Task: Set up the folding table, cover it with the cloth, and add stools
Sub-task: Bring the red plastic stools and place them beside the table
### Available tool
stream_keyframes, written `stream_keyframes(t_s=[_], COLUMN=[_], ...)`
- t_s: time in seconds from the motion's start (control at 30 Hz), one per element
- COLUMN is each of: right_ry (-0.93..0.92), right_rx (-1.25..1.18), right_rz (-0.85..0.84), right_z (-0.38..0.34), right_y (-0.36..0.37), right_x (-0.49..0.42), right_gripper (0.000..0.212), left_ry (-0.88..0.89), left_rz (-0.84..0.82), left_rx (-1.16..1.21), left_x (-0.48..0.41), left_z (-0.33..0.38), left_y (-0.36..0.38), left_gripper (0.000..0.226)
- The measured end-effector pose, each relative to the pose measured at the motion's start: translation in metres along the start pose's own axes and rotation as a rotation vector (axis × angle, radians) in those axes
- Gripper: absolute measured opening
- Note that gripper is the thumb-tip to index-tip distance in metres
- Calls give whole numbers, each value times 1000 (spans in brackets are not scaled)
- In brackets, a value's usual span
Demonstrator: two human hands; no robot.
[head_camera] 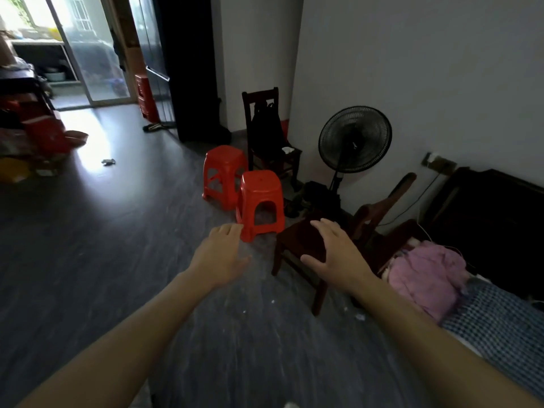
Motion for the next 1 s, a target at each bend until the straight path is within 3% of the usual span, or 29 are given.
stream_keyframes(t_s=[0.37,0.57,1.0], right_ry=[-33,-39,22], right_rx=[-38,-40,-3], right_rz=[8,20,-64], right_z=[97,135,191], right_y=[9,-4,63], right_x=[-224,-342,-578], right_gripper=[86,86,85], left_ry=[-101,-97,-106], left_rz=[-8,32,-28], left_rx=[22,46,144], left_x=[-220,-332,-574], left_z=[-9,-18,-106], left_y=[8,5,44], left_gripper=[49,62,52])
Point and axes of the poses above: each hand's wrist, its own x-axis away from the middle knuckle, its own y-axis out of the palm, z = x × y, the point moved 2 cm from there along -x, towards the middle knuckle, and after that the axes turned 12 degrees about -y, right-handed, at the moved point
